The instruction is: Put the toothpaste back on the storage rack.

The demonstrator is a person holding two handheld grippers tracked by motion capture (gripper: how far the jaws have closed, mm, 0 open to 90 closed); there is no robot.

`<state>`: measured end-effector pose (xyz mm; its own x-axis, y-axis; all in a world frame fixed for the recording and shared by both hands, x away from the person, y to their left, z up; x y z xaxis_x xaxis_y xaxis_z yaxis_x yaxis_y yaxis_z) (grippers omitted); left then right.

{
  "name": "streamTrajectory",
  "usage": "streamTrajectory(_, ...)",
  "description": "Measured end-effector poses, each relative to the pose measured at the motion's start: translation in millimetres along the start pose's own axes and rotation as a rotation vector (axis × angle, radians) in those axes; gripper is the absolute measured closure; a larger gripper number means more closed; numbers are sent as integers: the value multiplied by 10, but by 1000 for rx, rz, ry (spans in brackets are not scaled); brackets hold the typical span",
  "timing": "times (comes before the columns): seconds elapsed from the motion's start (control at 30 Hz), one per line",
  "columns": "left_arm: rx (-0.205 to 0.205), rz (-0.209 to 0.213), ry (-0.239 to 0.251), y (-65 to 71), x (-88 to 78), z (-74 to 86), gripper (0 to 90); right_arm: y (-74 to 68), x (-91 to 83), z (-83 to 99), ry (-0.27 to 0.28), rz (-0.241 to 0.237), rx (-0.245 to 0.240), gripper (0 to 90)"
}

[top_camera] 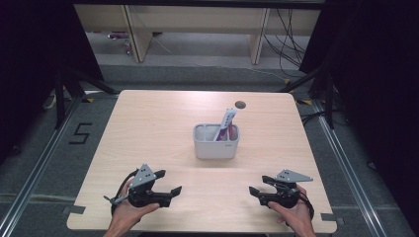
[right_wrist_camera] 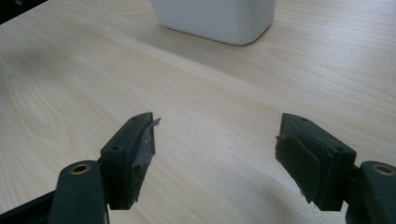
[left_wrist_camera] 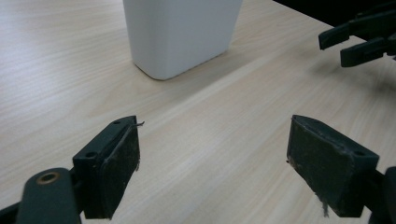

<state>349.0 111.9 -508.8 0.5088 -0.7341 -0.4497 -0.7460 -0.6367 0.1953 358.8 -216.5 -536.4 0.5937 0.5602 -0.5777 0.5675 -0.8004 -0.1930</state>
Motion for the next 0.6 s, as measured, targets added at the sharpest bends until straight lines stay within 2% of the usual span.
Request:
streamTrajectory(0.07, 4, 6, -6, 23, -4, 36, 161, -11, -2, 3, -4, 5, 16, 250)
streamTrajectory(0.1, 4, 7, -11, 35, -7, 54, 158, 18, 12, -8, 7, 1, -22, 240)
streamTrajectory(0.13, 8, 4, -20, 46, -13, 79, 158, 10, 6, -4, -1, 8, -11, 236)
streamTrajectory(0.17, 8, 7, -21, 54, -14, 91, 158, 29, 8, -13, 9, 18, -38, 233)
streamTrajectory(0.2, 13, 9, -21, 58, -18, 104, 158, 30, 7, -14, 10, 19, -36, 230)
streamTrajectory(0.23, 6, 6, -21, 65, -22, 117, 158, 18, 21, -14, 13, -9, -28, 227)
streamTrajectory(0.27, 13, 13, -25, 65, -29, 129, 158, 36, 25, -13, 17, 19, -34, 222)
streamTrajectory(0.3, 10, 10, -21, 69, -34, 138, 158, 21, 25, -8, 9, 22, -5, 216)
streamTrajectory(0.4, 1, 2, -26, 82, -59, 170, 158, 13, 20, -8, 8, 18, 1, 216)
streamTrajectory(0.47, -13, 17, -16, 104, -70, 186, 158, -2, 10, -5, 5, 7, 7, 215)
streamTrajectory(0.53, -3, 16, -25, 124, -89, 206, 158, 11, -1, -1, -6, 20, -5, 214)
streamTrajectory(0.57, 1, 13, -22, 130, -94, 212, 158, 28, 30, -10, 15, 23, -21, 213)
streamTrajectory(0.6, 0, 2, -24, 137, -105, 220, 158, 23, 28, -9, 10, 22, -14, 213)
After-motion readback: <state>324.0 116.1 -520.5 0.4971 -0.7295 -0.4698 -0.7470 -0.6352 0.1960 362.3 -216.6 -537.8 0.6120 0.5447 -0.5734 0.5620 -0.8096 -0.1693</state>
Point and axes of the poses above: each handheld gripper's, and its own axes: x roughly forward along the jaws, z roughly out of its underside, y roughly to its right, the point moved 7 cm from there along x, roughly forward along the jaws, and after that the axes turned 5 degrees about z, right-handed, at the moved point
